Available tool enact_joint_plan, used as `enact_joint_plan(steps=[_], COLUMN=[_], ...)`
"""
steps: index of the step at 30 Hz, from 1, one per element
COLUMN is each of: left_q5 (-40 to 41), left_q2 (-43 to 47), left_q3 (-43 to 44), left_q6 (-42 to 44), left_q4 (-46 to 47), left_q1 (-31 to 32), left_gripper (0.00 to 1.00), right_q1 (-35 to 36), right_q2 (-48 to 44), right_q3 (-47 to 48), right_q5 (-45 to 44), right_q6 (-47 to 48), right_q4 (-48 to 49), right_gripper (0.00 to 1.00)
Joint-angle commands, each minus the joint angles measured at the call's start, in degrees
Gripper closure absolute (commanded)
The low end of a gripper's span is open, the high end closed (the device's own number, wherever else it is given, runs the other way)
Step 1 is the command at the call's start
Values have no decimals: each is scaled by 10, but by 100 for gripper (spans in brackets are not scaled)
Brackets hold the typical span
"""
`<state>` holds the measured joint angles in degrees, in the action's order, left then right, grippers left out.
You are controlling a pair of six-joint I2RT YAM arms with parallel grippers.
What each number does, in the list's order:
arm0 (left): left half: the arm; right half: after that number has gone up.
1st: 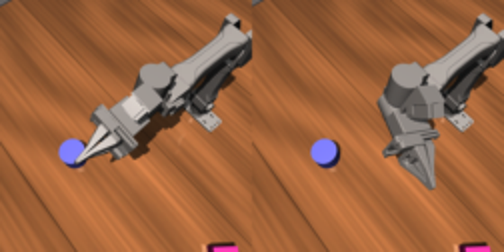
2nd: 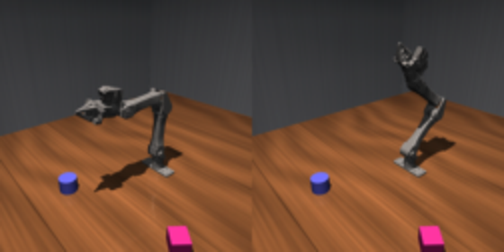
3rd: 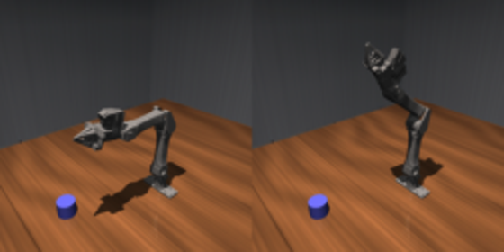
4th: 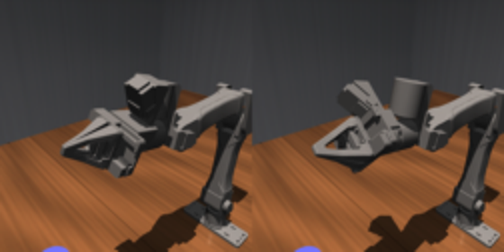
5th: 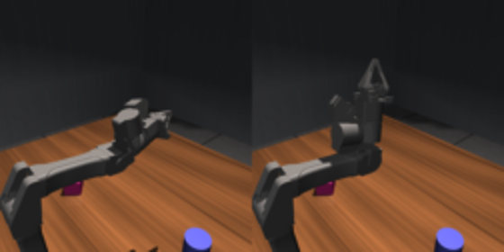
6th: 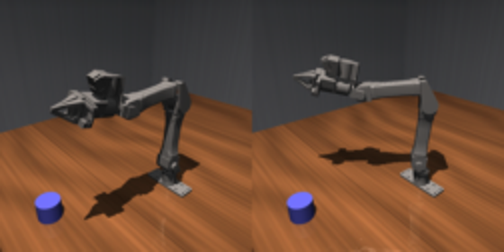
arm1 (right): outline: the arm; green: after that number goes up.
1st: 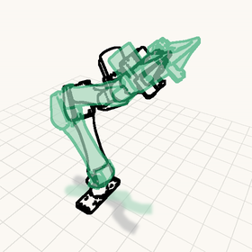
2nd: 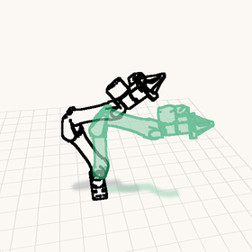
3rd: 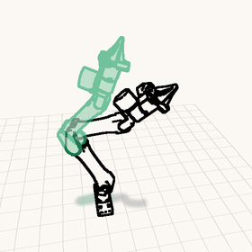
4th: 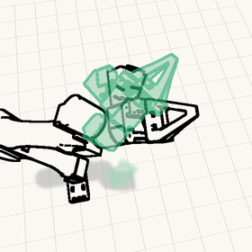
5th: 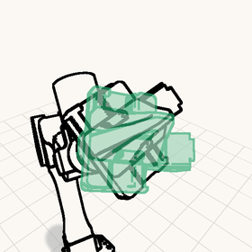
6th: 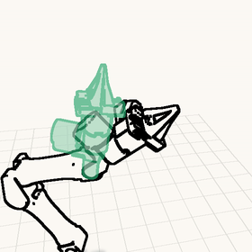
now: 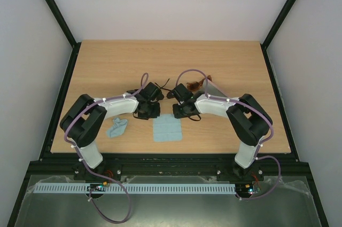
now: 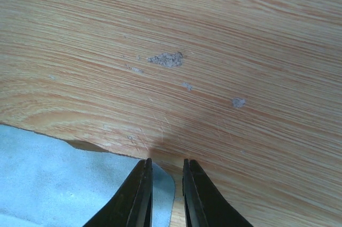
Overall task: Organize the sunglasses
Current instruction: Fold the glasses cleaning cloth at the center of the board.
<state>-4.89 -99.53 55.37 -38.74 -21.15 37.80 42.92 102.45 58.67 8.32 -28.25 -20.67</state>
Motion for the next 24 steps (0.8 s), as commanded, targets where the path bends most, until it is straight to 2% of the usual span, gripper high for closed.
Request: enact_joint_plan(steps=[1, 9, 17, 24], left_q5=[8, 33, 38, 43], left_q2=[-27, -26, -16, 3], left_q3=[6, 7, 10, 15], left_q6=[11, 4, 5, 4], left_q4=[-35, -43, -40, -34], left_q1=[16, 17, 17, 16], left_gripper=[83, 87, 98, 98], right_q1=[-1, -1, -1, -1], right_q2=[18, 20, 19, 5], right_q3=[-3, -5, -6, -3], right_q5=[13, 23, 26, 10], right_q6=[6, 7, 11, 5], right_q4=[-13, -9, -10, 0], right_gripper=[84, 85, 98, 99])
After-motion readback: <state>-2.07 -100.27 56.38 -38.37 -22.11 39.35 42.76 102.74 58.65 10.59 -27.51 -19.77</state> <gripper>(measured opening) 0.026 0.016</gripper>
